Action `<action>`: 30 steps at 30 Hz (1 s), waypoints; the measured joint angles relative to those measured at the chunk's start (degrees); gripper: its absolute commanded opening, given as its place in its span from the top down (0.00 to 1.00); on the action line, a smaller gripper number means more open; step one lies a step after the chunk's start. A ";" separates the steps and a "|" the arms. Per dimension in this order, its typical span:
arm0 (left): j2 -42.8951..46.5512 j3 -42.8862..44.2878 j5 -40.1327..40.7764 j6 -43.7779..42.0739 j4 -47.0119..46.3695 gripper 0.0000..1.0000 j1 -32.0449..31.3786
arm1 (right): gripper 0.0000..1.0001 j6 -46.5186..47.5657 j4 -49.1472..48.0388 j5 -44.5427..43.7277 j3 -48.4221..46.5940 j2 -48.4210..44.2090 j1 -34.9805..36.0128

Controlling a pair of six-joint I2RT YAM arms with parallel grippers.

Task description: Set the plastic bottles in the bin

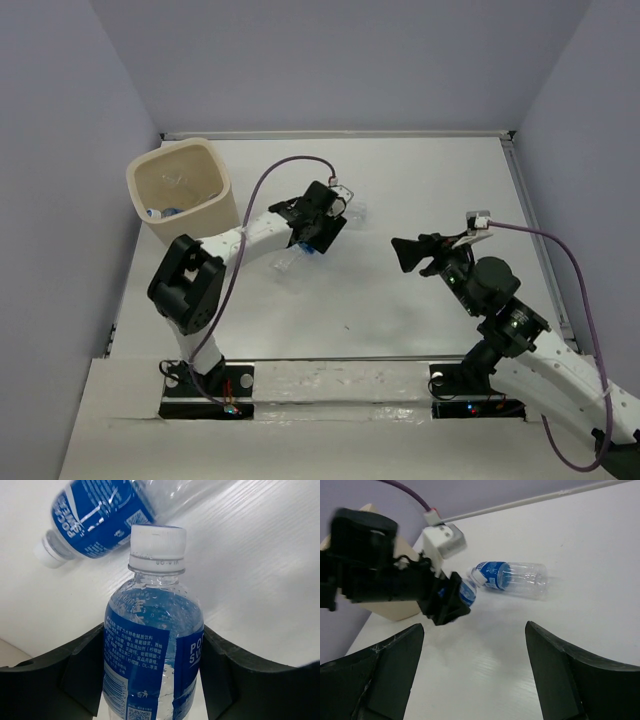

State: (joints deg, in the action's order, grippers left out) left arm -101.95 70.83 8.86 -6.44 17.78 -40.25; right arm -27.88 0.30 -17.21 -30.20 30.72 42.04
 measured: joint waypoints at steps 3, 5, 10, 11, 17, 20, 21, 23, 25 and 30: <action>8.68 -0.22 -2.58 1.09 -0.13 0.48 -1.11 | 0.14 0.98 0.39 0.42 -0.94 2.23 0.02; 16.04 -0.28 -4.31 2.16 -0.61 0.48 -1.64 | 0.15 2.14 0.63 1.60 -2.27 4.61 0.00; 33.16 0.50 -5.16 6.54 -3.37 0.48 -1.05 | 0.15 5.11 0.76 5.75 -6.82 12.28 0.00; 36.33 1.09 -4.66 7.56 -4.50 0.48 -0.26 | 0.16 5.42 0.76 6.36 -7.45 13.62 0.00; 44.54 5.14 1.01 11.39 -11.56 0.46 10.54 | 0.16 8.90 -0.17 10.75 -12.17 22.99 0.00; 44.81 6.14 5.97 12.98 -16.06 0.45 19.69 | 0.16 11.56 -0.24 13.90 -17.20 30.40 -0.02; 44.61 6.12 7.61 13.14 -17.07 0.45 22.34 | 0.16 12.37 -0.11 15.17 -19.02 32.96 -0.02; 43.78 5.97 10.29 13.20 -19.50 0.45 26.56 | 0.15 14.16 -0.04 17.46 -22.60 37.51 -0.04; 42.38 4.55 12.94 13.38 -22.75 0.45 30.34 | 0.13 15.89 -0.28 19.04 -24.81 40.81 -0.04; 40.85 -5.16 19.82 13.31 -30.34 0.41 35.41 | 0.08 20.83 1.70 20.37 -29.38 47.76 -0.04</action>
State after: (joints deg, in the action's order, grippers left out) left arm -61.10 65.67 28.69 6.87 -12.56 -4.84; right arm -7.05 2.00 3.16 -59.57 78.48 42.00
